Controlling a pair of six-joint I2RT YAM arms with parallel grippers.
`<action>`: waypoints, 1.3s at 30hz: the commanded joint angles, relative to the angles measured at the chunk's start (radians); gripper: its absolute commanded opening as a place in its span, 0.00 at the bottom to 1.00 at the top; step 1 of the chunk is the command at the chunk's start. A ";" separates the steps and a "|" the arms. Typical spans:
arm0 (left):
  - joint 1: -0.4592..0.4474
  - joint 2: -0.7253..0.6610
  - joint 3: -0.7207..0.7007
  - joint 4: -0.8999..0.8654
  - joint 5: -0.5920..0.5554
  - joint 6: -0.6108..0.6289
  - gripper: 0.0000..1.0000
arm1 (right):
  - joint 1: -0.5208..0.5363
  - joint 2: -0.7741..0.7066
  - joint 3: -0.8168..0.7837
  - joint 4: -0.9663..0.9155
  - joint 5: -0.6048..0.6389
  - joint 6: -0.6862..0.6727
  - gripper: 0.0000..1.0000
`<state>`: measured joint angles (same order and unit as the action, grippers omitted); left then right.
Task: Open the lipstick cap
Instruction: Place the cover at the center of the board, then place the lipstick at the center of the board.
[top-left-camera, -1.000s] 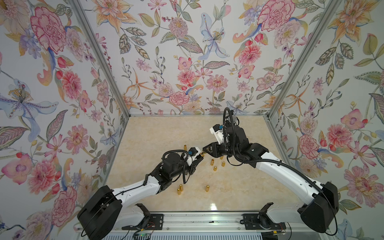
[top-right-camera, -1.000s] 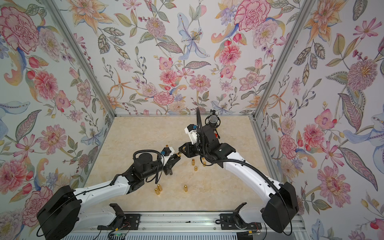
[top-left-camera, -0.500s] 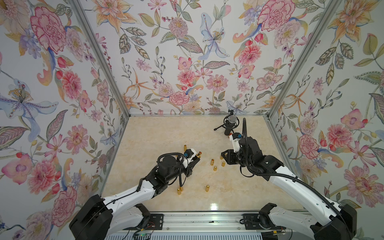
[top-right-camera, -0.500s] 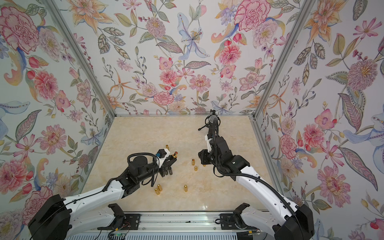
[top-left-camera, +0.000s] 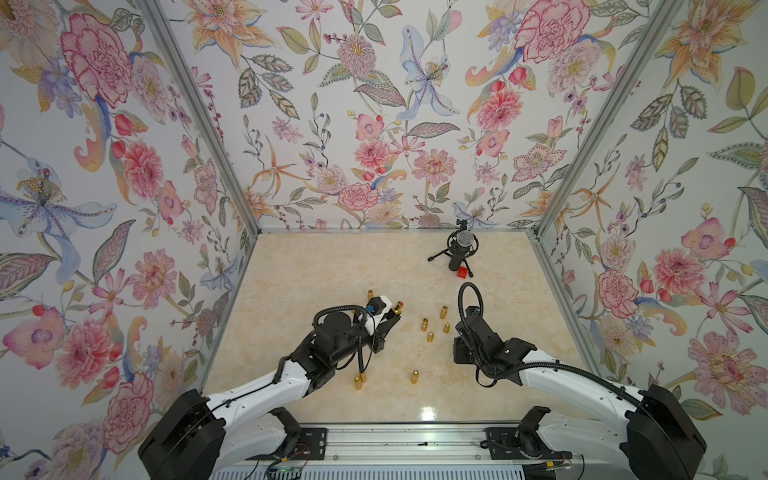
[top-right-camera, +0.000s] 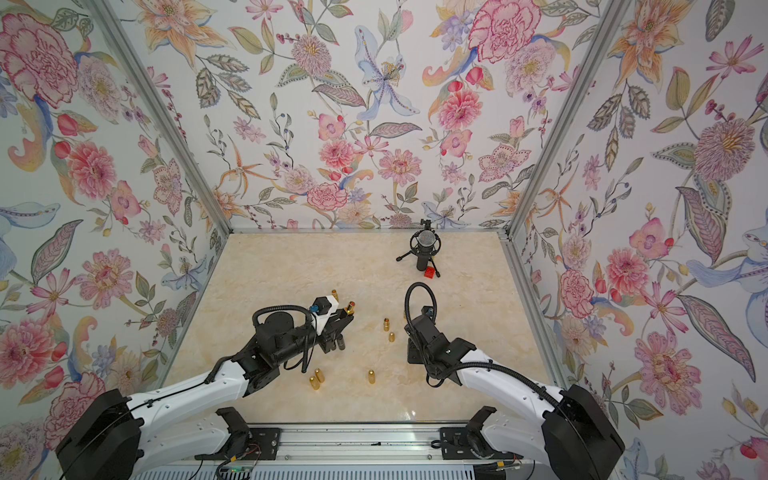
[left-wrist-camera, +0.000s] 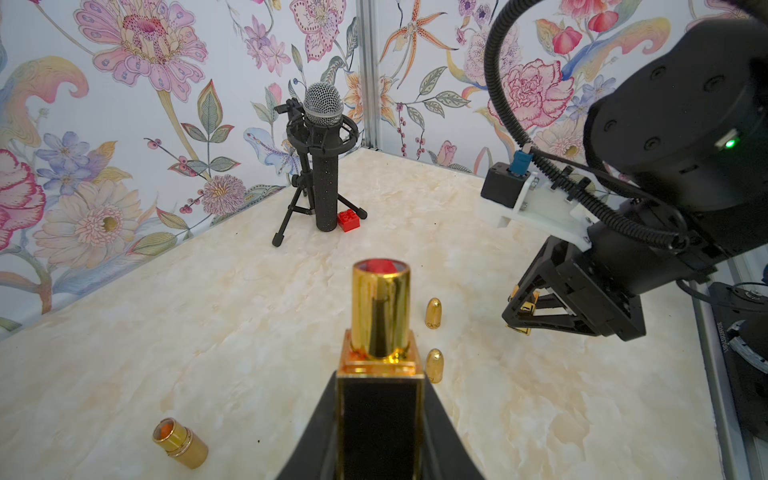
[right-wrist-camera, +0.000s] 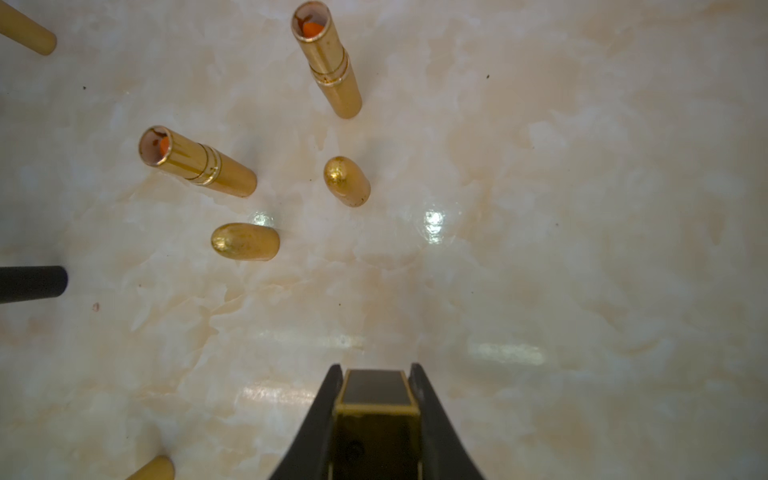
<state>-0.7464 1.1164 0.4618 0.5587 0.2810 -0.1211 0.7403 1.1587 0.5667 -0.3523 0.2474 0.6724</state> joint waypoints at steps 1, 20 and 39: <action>0.005 0.000 -0.019 0.044 0.001 -0.022 0.08 | 0.012 0.039 -0.015 0.096 0.045 0.047 0.27; 0.005 0.010 -0.025 0.050 -0.015 -0.023 0.08 | 0.036 0.200 -0.042 0.208 0.067 0.040 0.35; -0.017 0.081 0.026 0.111 0.028 -0.028 0.09 | 0.010 -0.068 0.315 0.053 -0.436 -0.127 0.57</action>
<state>-0.7532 1.1740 0.4515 0.6224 0.2852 -0.1394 0.7532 1.0756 0.8314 -0.2768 0.0101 0.5900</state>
